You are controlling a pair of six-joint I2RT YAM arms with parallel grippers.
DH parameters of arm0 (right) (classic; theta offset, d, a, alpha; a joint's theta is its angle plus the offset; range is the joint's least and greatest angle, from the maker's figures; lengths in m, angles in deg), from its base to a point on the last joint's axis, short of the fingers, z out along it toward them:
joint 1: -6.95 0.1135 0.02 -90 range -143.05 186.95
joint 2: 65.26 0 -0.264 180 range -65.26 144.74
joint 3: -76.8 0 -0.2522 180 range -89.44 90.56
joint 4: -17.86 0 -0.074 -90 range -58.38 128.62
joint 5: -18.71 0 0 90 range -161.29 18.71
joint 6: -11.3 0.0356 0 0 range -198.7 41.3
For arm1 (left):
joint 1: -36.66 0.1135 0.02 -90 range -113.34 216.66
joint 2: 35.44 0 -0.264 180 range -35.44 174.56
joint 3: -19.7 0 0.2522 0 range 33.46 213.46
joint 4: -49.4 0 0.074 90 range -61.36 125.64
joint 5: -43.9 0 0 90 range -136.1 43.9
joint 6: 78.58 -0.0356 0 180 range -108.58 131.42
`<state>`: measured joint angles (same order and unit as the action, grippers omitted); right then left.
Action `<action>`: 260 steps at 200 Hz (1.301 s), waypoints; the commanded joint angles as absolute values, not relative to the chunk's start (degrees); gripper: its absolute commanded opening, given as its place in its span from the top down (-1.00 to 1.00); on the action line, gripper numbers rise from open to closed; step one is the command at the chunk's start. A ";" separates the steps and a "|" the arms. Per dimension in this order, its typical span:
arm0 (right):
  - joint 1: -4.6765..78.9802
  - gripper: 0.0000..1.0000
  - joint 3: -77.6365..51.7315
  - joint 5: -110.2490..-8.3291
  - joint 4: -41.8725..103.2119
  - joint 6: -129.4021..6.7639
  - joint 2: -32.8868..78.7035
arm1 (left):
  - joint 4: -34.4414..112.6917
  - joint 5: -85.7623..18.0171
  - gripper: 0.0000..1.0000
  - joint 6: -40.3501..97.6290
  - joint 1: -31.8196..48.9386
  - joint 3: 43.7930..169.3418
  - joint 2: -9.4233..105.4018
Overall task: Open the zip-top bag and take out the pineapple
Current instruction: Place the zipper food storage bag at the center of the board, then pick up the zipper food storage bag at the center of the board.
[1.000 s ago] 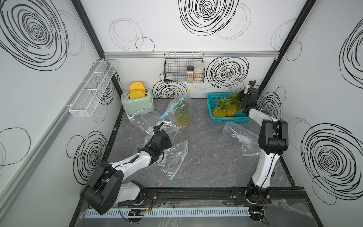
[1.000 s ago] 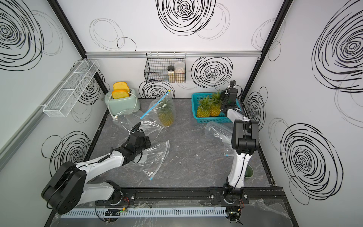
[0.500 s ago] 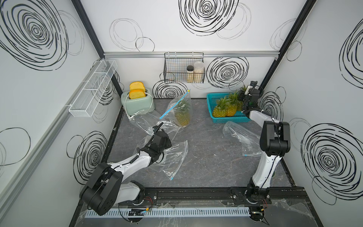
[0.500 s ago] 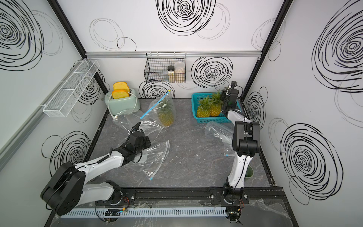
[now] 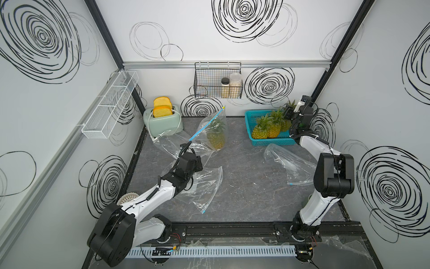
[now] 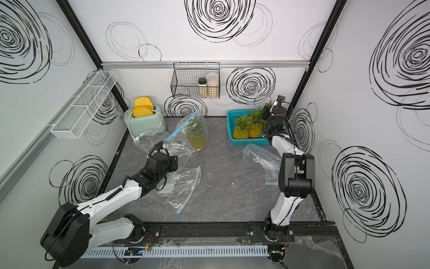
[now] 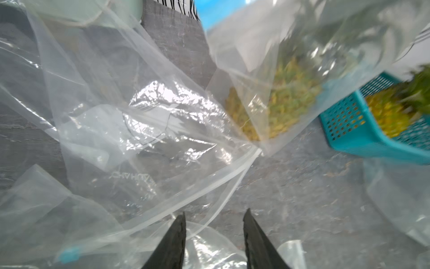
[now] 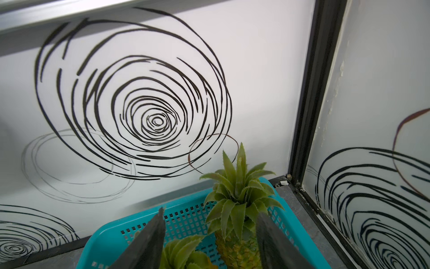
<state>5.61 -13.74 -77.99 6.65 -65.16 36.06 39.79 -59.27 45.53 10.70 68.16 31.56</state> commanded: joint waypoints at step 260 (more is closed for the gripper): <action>22.33 -0.46 -35.24 -65.20 28.53 -65.79 -0.36 | -6.52 -25.23 -0.69 -4.37 20.63 148.05 77.23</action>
<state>22.09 -34.42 -65.24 29.97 -66.23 -1.05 -4.19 -27.05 -1.07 21.28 145.56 75.49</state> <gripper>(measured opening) 0.731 0.880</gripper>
